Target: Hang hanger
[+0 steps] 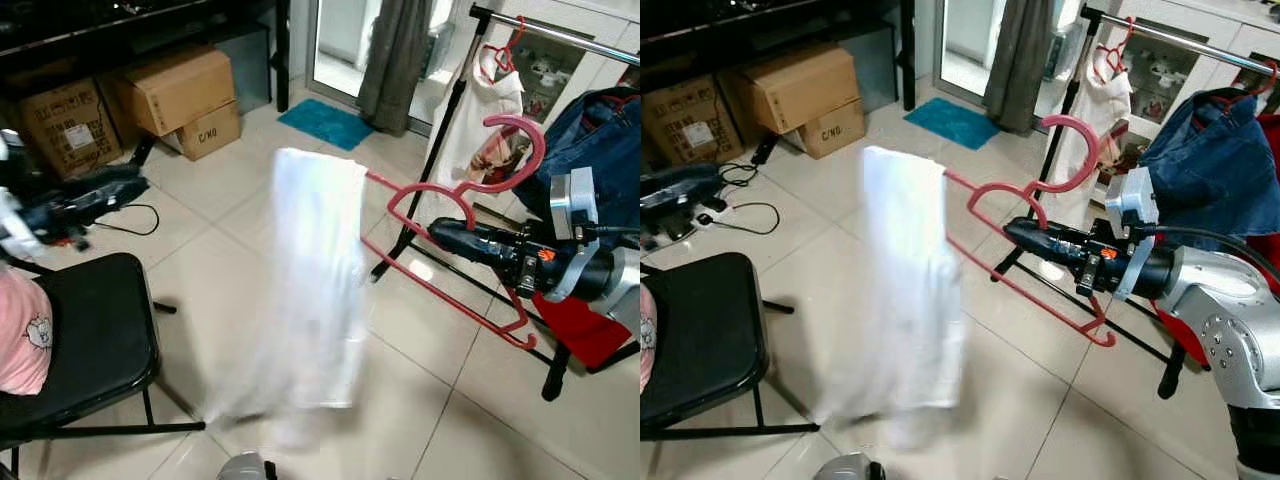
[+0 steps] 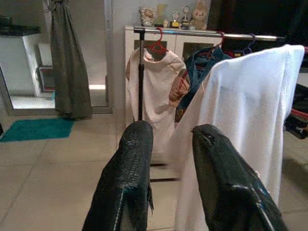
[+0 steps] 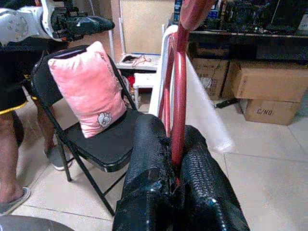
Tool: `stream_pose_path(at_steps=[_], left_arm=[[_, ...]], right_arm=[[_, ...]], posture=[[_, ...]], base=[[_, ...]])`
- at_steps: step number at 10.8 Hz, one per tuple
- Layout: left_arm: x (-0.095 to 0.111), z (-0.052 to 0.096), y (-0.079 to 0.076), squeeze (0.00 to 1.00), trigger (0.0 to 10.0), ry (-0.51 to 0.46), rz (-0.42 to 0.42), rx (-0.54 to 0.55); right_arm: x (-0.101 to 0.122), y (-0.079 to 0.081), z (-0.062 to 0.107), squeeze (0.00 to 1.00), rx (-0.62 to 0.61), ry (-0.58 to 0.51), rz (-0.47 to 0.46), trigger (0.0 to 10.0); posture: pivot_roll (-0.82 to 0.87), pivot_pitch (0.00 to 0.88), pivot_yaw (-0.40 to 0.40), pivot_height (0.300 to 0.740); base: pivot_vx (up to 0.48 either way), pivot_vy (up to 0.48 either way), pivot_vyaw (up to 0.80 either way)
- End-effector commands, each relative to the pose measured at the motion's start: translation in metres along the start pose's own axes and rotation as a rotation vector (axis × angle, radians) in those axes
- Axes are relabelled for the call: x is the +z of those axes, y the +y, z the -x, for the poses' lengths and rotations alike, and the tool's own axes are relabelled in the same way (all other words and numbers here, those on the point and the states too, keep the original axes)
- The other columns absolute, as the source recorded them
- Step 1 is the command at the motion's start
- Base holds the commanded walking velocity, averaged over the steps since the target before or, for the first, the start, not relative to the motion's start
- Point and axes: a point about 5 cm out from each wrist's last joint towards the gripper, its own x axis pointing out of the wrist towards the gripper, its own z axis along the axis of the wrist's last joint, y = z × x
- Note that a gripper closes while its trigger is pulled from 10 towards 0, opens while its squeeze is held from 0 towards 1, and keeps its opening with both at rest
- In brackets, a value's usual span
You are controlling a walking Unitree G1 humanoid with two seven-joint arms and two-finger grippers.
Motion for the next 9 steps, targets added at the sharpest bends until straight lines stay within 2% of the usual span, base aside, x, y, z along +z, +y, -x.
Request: stream_pose_path(at_steps=[1, 2, 3, 5, 7, 8, 9], left_arm=[[0.008, -0.002, 0.001, 1.00, 10.0, 0.010, -0.032, -0.019], [0.020, -0.013, 0.001, 1.00, 10.0, 0.014, -0.065, -0.087], [0.036, -0.031, 0.000, 1.00, 10.0, 0.032, -0.108, -0.195], [0.060, -0.064, -0.013, 1.00, 10.0, 0.063, -0.126, -0.448], [0.071, -0.091, -0.028, 1.00, 10.0, 0.075, -0.129, -0.614], [0.073, -0.101, -0.034, 0.56, 10.0, 0.083, -0.114, -0.667], [0.068, -0.116, -0.041, 0.00, 10.0, 0.150, -0.084, -0.722]], right_arm=[[0.011, -0.001, 0.002, 0.00, -0.004, -0.031, 0.052, 10.0], [0.012, 0.001, -0.002, 0.00, 0.022, -0.018, 0.076, 10.0], [0.015, 0.006, -0.007, 0.00, 0.074, -0.005, 0.105, 10.0], [0.017, 0.016, -0.014, 0.00, 0.146, 0.036, 0.150, 10.0], [0.017, 0.023, -0.019, 0.00, 0.175, 0.065, 0.189, 10.0], [0.016, 0.027, -0.022, 0.00, 0.182, 0.072, 0.204, 10.0], [0.016, 0.032, -0.026, 0.00, 0.199, 0.075, 0.217, 10.0]], posture=[[0.04, 0.024, -0.036, 0.740], [0.04, 0.026, -0.039, 0.740], [0.05, 0.030, -0.034, 0.740], [0.04, 0.039, -0.013, 0.740], [0.03, 0.049, 0.006, 0.740], [0.03, 0.055, 0.020, 0.740], [0.02, 0.061, 0.029, 0.740]], base=[[0.000, 0.000, 0.00], [0.000, 0.000, 0.00], [0.000, 0.000, 0.00], [0.000, 0.000, 0.00], [0.000, 0.000, 0.00], [0.000, 0.000, 0.00], [0.000, 0.000, 0.00]])
